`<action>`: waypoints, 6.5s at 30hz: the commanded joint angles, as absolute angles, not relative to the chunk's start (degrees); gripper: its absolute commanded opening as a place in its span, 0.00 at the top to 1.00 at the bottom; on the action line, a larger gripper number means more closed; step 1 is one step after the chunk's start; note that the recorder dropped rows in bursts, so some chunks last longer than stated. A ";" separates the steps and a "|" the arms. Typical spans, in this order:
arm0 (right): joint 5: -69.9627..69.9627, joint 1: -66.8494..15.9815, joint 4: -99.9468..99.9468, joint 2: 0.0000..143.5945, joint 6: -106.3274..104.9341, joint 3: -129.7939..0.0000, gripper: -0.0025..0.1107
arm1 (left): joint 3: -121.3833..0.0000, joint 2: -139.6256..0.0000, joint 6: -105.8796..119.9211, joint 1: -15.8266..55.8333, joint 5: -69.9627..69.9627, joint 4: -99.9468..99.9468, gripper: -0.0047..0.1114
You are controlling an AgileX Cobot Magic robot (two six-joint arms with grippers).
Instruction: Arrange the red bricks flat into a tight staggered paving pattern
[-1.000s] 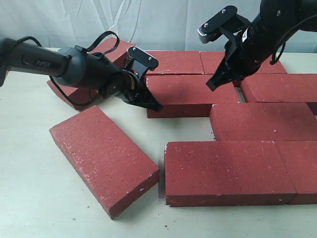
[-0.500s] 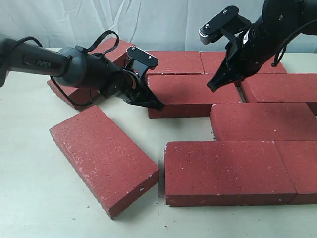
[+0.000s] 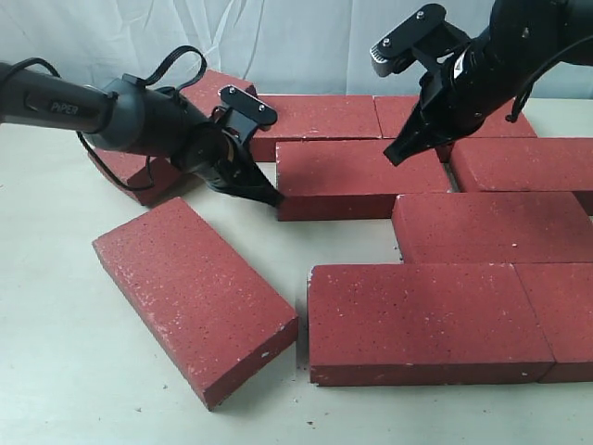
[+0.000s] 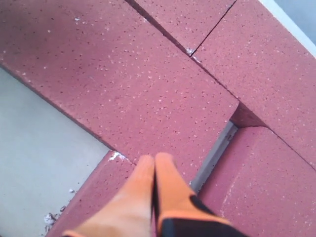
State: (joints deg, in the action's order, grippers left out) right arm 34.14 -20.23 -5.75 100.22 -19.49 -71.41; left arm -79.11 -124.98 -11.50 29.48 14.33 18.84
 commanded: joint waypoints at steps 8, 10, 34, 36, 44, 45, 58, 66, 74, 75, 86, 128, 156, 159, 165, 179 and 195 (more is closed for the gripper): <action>33.71 -12.38 -7.15 99.53 -13.71 -71.12 0.98 | -81.19 -125.44 -11.56 33.19 10.66 11.79 0.96; 34.00 -9.66 -6.24 99.28 -12.24 -71.12 0.98 | -82.64 -126.07 -11.56 33.68 10.66 11.01 0.96; 30.84 -5.25 -1.33 99.15 -11.96 -69.86 0.98 | -88.82 -130.04 -11.46 38.54 12.71 10.25 0.96; 30.91 -5.25 -1.08 99.15 -11.96 -69.86 0.98 | -88.82 -130.04 -11.46 38.14 14.14 11.71 0.96; 30.11 -5.25 0.35 99.15 -11.96 -69.86 0.98 | -88.82 -129.62 -11.46 34.16 19.61 14.11 0.96; 30.11 -5.25 0.78 99.15 -11.96 -69.86 0.98 | -88.82 -129.28 -11.46 33.63 20.08 14.61 0.96; 30.34 -12.73 9.34 99.15 -24.13 -69.86 0.98 | -87.11 -111.31 -11.46 31.51 40.73 28.71 0.96; 39.67 -20.17 26.32 99.15 -43.59 -69.86 0.98 | -72.98 -98.08 -11.95 31.51 44.73 28.97 0.96; 51.41 -28.81 39.68 99.15 -61.71 -69.97 0.98 | -60.32 -90.36 -11.95 24.87 37.06 26.41 0.96; 51.41 -29.56 39.68 99.15 -61.71 -69.97 0.98 | -59.18 -90.23 -11.95 23.98 37.06 26.39 0.96; 56.67 -40.32 35.32 99.58 -61.86 -69.97 0.98 | -53.24 -90.67 -11.58 9.27 24.94 22.37 0.96; 46.31 -52.58 14.52 111.51 -61.86 -70.09 0.98 | -54.11 -105.71 26.21 7.44 19.58 -17.89 0.96; 36.37 -50.48 -45.52 111.51 -3.79 -70.09 0.98 | -55.44 -100.36 27.27 7.63 36.22 -15.60 0.96; 38.29 -49.13 -43.50 111.51 -3.79 -70.09 0.98 | -55.44 -100.36 27.14 7.52 35.60 -12.87 0.96; 40.53 -48.48 -45.09 111.51 -3.79 -70.09 0.98 | -55.44 -100.36 26.09 7.52 35.44 -11.48 0.96; 37.90 -34.87 1.80 102.79 -39.80 -69.98 0.98 | -55.44 -100.36 24.04 6.83 33.68 -7.40 0.96; 49.64 -43.75 37.71 107.01 -79.87 -71.20 0.98 | -55.30 -102.32 24.98 2.35 31.48 -16.40 0.96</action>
